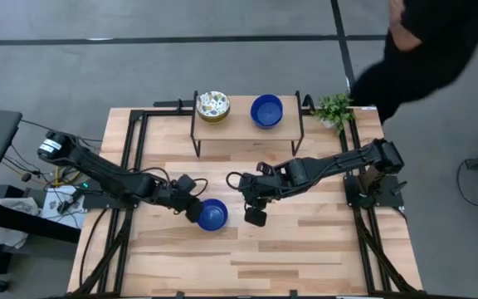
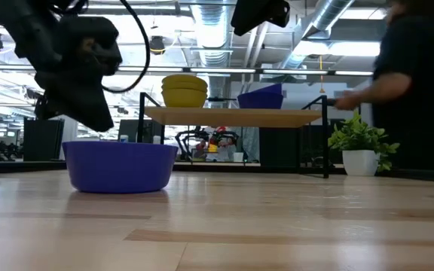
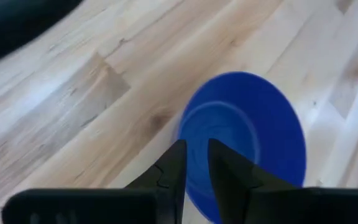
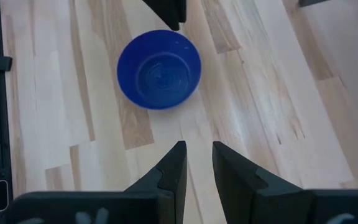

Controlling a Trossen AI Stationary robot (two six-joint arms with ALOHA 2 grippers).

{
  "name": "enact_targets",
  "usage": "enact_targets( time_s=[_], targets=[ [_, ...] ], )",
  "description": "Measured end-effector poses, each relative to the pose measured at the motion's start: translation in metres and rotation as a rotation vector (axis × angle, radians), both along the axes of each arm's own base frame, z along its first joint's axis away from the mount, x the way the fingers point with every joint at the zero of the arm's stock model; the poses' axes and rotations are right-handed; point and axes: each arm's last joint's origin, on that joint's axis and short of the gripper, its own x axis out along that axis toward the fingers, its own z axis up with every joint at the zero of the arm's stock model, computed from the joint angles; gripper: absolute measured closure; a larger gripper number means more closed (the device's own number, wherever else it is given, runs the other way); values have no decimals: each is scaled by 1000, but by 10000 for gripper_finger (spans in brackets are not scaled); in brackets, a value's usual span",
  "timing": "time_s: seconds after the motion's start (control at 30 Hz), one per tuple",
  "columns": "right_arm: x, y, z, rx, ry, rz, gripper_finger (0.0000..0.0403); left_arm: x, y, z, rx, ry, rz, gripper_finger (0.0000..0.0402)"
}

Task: Pick & Place Mini bowls
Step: Stack the blue bowl on top of the blue bowl on the shelf

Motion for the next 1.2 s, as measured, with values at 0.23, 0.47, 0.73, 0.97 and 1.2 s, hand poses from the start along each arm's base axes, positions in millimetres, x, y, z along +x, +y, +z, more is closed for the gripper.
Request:
enact_targets(
  time_s=[0.23,0.47,0.73,0.97,1.2],
  targets=[
    [0,0,0,0,-1,0,336,7,0,-10,-43,53,11,337],
    [0,0,0,0,-1,0,336,10,-2,-18,-61,90,8,336],
    [0,0,0,-1,-2,-1,336,12,-3,-23,-54,113,7,336],
    [0,0,0,-1,-2,0,336,12,-4,-23,-56,108,6,354],
    [0,0,0,-5,-1,6,336,12,-5,-23,-36,108,-23,393]
  ],
)
